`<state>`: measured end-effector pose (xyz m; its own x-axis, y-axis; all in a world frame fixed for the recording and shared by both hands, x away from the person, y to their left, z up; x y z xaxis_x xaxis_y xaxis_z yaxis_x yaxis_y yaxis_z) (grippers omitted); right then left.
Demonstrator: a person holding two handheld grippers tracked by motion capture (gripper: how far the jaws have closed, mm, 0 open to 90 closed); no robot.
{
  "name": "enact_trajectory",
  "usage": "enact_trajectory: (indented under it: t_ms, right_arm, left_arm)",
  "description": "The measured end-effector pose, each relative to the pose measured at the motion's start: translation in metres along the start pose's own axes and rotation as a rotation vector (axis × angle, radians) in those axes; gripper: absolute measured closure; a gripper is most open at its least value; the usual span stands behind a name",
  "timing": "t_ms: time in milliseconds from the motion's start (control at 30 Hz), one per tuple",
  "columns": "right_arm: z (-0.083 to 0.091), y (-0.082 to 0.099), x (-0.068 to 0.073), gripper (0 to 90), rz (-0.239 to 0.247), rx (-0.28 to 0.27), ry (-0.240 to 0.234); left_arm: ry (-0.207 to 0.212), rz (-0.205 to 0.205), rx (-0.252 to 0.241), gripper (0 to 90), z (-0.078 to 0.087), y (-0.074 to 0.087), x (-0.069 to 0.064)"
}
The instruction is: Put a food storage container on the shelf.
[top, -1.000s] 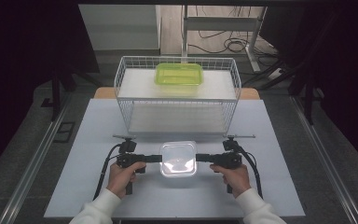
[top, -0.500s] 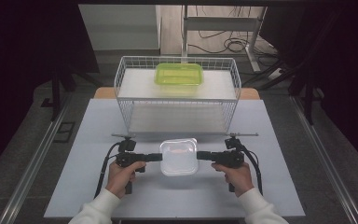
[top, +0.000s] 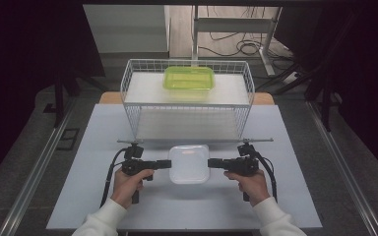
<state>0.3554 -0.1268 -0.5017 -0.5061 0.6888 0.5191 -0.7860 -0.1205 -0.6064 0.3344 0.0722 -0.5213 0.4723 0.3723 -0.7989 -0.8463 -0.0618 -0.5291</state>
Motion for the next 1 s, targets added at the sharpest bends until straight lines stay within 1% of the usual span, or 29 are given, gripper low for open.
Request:
enact_trajectory:
  t_ms: [167, 433, 567, 633, 867, 900, 933, 967, 1000]
  right_arm:
    - [0.001, -0.001, 0.0, 80.3, 0.009, -0.002, -0.004]
    - [0.006, -0.005, 0.001, 80.3, 0.029, -0.011, -0.006]
    - [0.009, -0.01, 0.004, 80.3, 0.052, -0.027, -0.001]
    - [0.01, -0.012, 0.005, 80.3, 0.063, -0.038, -0.001]
    - [0.016, -0.02, 0.01, 80.3, 0.076, -0.059, -0.002]
    - [0.016, -0.02, 0.01, 80.3, 0.076, -0.059, -0.002]
    - [0.02, -0.025, 0.013, 80.3, 0.085, -0.076, 0.0]
    - [0.022, -0.026, 0.014, 80.3, 0.087, -0.083, -0.001]
    - [0.022, -0.026, 0.014, 80.3, 0.087, -0.083, -0.001]
  left_arm:
    - [0.009, -0.003, -0.009, 78.0, 0.0, -0.001, -0.002]
    - [0.004, -0.034, -0.01, 78.2, 0.001, -0.005, -0.01]
    - [-0.003, -0.055, -0.016, 78.2, 0.003, -0.01, -0.015]
    - [-0.001, -0.058, -0.021, 78.1, 0.003, -0.012, -0.017]
    - [-0.004, -0.085, -0.022, 78.1, 0.007, -0.02, -0.024]
    - [-0.005, -0.091, -0.025, 78.1, 0.008, -0.022, -0.026]
    - [-0.003, -0.1, -0.024, 78.1, 0.008, -0.026, -0.029]
    - [-0.003, -0.104, -0.025, 78.2, 0.009, -0.028, -0.031]
    - [-0.002, -0.112, -0.025, 78.2, 0.009, -0.031, -0.034]
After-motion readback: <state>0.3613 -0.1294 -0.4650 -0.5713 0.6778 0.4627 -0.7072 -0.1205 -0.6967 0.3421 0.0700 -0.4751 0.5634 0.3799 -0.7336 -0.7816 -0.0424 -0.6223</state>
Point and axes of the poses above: each handheld gripper's, and its own axes: z roughly backward along the jaws, y roughly out of its underside, x roughly to its left, the point moved 9 cm from there along -z, roughly forward along the jaws, and after that the axes turned 13 degrees about y, right-handed, at the moved point
